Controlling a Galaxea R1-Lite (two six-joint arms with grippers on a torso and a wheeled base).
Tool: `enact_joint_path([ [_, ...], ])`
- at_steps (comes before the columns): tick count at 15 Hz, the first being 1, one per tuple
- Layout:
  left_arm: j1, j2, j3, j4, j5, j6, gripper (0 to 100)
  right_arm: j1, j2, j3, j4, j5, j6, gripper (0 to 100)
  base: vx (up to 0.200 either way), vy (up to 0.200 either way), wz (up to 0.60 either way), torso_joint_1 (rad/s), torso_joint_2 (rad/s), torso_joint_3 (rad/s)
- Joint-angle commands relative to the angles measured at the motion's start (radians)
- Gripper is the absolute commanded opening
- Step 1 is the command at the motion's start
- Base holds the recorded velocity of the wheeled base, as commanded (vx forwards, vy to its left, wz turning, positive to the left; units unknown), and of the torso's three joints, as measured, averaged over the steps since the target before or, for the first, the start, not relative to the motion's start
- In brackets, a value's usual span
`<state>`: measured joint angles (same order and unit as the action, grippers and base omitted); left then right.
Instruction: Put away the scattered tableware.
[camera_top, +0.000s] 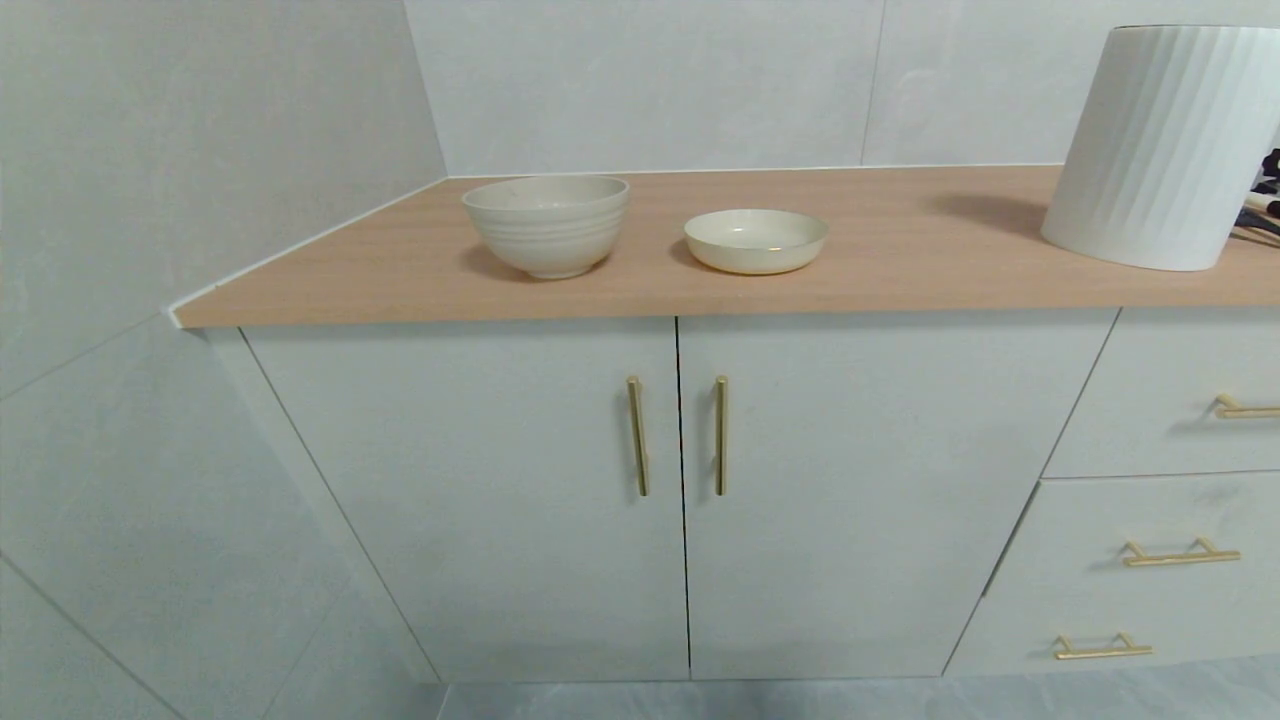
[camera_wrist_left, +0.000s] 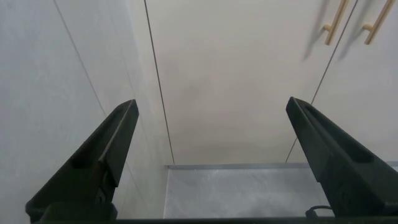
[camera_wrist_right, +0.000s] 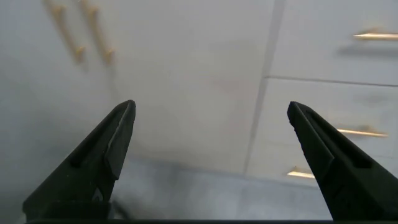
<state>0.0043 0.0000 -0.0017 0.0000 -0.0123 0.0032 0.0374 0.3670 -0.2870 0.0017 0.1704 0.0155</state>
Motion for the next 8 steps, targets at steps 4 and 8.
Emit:
enact_joint_path([
  [4,0.0,0.0,0.0,0.0,0.0,0.0,100,0.274,0.843,-0.36,-0.083,0.136,0.05,100,0.0,0.0,0.0,0.0,0.0,0.0],
  [8,0.0,0.0,0.0,0.0,0.0,0.0,100,0.378,1.11,-0.512,-0.2,0.146,0.146,100,0.0,0.0,0.0,0.0,0.0,0.0],
])
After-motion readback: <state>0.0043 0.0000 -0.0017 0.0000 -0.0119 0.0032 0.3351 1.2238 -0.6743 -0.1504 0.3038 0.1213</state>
